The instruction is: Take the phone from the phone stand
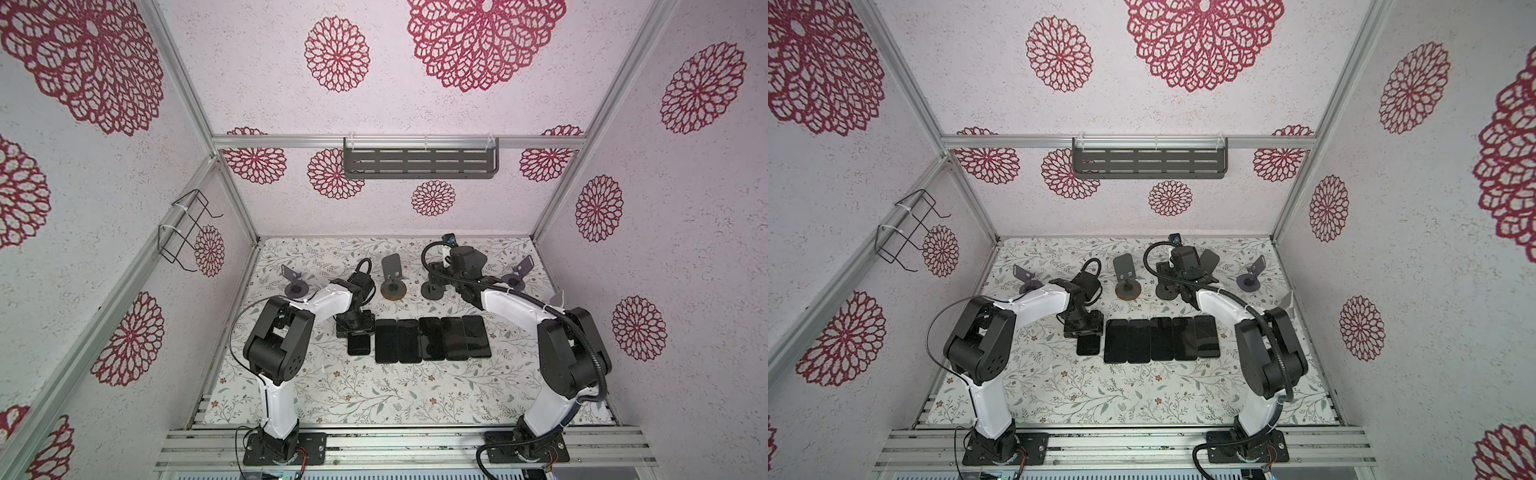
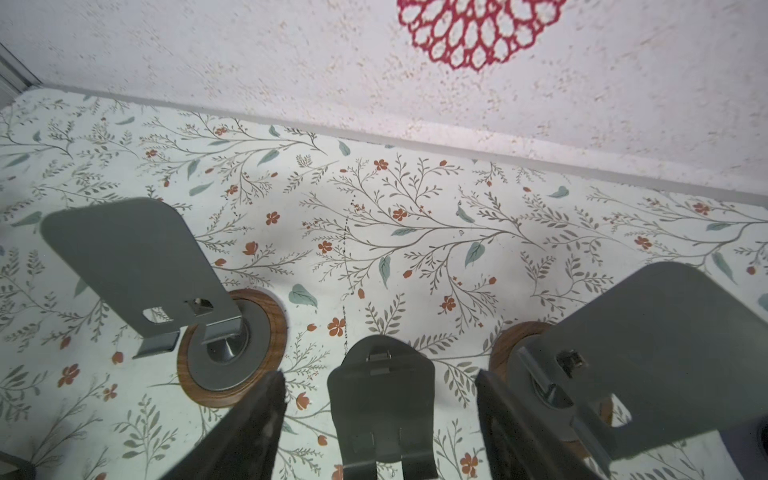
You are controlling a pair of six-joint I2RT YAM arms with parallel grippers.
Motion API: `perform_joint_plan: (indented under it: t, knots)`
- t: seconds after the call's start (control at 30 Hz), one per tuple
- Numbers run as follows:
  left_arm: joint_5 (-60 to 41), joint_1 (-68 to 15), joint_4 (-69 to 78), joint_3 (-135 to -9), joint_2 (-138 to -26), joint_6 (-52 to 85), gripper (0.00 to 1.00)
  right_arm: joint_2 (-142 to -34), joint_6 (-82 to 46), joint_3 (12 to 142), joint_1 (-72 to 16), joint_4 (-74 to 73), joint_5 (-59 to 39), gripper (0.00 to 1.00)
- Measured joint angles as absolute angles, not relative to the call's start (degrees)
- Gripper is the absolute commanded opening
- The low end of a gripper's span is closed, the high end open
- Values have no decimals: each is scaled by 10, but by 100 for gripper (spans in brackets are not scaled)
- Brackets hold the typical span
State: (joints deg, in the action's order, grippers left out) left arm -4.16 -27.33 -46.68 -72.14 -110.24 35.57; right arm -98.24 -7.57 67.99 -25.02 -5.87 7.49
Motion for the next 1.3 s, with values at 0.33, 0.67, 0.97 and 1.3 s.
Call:
perform_joint_plan:
  t: [0.33,0.67,0.97,1.3]
  knots:
    - [-60,-277,-465,-711,-1093,356,52,-940,-76,651,-250,-46,74,75]
    - [-70,-287,-462,-687,-1076,356,72,-940,-76,648,-250,-40,74,75]
    - [-80,-290,-456,-687,-1074,360,92,-938,-76,635,-250,-40,73,74]
    - [-86,-290,-443,-661,-1053,371,91,-894,-76,613,-250,-27,76,74]
